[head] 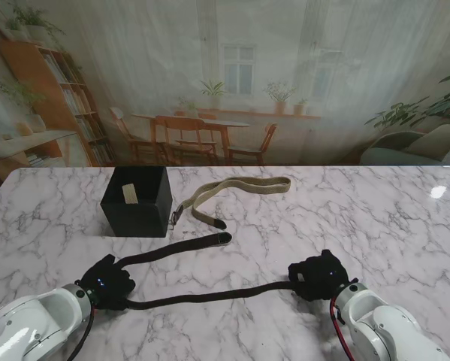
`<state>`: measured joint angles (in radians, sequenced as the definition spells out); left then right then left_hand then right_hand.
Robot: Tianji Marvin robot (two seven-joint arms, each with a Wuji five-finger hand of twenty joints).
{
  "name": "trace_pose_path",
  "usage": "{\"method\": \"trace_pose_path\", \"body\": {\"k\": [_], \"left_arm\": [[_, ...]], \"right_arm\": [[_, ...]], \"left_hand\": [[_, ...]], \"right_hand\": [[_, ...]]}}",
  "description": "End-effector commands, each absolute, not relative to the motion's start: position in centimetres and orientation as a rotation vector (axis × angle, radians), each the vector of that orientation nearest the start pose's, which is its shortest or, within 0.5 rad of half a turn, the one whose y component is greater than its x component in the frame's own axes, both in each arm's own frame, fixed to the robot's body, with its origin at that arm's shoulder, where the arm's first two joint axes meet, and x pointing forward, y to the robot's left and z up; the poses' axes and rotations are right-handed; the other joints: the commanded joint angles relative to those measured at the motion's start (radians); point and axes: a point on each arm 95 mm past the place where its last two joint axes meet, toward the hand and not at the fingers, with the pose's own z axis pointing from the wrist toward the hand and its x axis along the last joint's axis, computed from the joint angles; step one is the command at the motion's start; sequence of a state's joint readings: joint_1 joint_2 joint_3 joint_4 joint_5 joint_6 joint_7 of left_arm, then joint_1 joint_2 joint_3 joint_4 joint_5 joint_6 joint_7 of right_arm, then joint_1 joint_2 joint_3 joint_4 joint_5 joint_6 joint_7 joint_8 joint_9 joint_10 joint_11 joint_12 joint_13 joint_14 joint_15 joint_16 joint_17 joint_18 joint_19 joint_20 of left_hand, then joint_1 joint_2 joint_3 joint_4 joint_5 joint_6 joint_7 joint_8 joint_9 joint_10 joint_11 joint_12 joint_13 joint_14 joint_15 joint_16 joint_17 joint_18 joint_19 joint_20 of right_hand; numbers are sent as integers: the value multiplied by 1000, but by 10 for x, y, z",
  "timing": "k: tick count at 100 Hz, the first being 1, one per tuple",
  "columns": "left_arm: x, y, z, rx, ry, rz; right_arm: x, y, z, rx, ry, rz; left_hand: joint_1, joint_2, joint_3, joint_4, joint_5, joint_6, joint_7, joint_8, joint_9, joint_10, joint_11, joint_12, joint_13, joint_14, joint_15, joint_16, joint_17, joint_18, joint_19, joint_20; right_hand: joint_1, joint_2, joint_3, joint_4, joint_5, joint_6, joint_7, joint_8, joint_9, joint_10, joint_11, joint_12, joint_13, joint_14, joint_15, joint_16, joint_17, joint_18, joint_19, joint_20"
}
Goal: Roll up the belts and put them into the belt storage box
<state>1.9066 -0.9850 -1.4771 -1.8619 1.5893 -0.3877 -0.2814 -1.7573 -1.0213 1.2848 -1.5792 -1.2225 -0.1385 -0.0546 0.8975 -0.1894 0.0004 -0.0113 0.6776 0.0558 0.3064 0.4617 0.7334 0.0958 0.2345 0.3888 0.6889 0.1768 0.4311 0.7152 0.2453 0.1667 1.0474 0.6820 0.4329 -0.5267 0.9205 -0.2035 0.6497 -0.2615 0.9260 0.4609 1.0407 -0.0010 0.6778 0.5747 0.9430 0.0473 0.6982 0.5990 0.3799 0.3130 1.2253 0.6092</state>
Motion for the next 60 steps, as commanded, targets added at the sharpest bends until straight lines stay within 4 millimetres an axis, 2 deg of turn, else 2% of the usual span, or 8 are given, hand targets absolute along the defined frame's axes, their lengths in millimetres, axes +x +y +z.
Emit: {"method": "trace_pose_path", "body": {"k": [1, 17, 34, 46, 60], "left_arm": [[312, 58, -340, -683, 2173, -854], [313, 56, -326, -644, 2119, -927], [314, 53, -315, -612, 2083, -989], [314, 52, -308, -597, 2052, -1029], [318, 50, -299, -588, 1993, -1094]], "right_arm": [[337, -45, -393, 1085, 1783, 1252], [338, -47, -391, 1078, 1766, 1263], [338, -51, -387, 1046, 1742, 1269], [337, -56, -382, 1017, 1698, 1292], [334, -63, -371, 992, 1660, 1299]], "left_hand": [[-20, 22, -7, 6, -33, -13, -30, -14, -48, 30, -28, -15, -31, 15, -35, -19, -18, 33, -19, -10], [-28, 32, -8, 5, -52, -13, -47, -18, -91, 37, -43, -28, -51, 17, -56, -35, -21, 45, -33, -12], [-26, 28, -9, 5, -46, -16, -48, -15, -94, 36, -44, -35, -52, 16, -67, -49, -27, 53, -54, -19], [-26, 27, -8, 5, -42, -18, -48, -13, -84, 33, -41, -38, -44, 16, -70, -56, -28, 62, -64, -22], [-23, 53, -5, 4, -27, -14, -42, -8, -69, 33, -38, -38, -42, 19, -73, -62, -33, 70, -75, -25]], "right_hand": [[-70, 28, -14, 75, -7, 101, -201, -1, -43, 22, -33, -18, -34, 27, -46, -26, -11, 9, -3, -9], [-132, 38, -79, 86, -68, 130, -266, 25, -206, 70, -86, -46, -131, 56, -109, -60, -19, -16, 2, -12], [-165, 44, -112, 87, -119, 146, -293, 28, -356, 106, -117, -73, -215, 59, -140, -80, -41, -33, 0, -14], [-174, 54, -139, 93, -145, 164, -314, 33, -408, 117, -107, -109, -247, 59, -151, -104, -57, -32, -7, -18], [-173, 55, -151, 95, -192, 193, -356, 17, -441, 120, -121, -144, -273, 63, -225, -156, -91, -6, -59, -42]]}}
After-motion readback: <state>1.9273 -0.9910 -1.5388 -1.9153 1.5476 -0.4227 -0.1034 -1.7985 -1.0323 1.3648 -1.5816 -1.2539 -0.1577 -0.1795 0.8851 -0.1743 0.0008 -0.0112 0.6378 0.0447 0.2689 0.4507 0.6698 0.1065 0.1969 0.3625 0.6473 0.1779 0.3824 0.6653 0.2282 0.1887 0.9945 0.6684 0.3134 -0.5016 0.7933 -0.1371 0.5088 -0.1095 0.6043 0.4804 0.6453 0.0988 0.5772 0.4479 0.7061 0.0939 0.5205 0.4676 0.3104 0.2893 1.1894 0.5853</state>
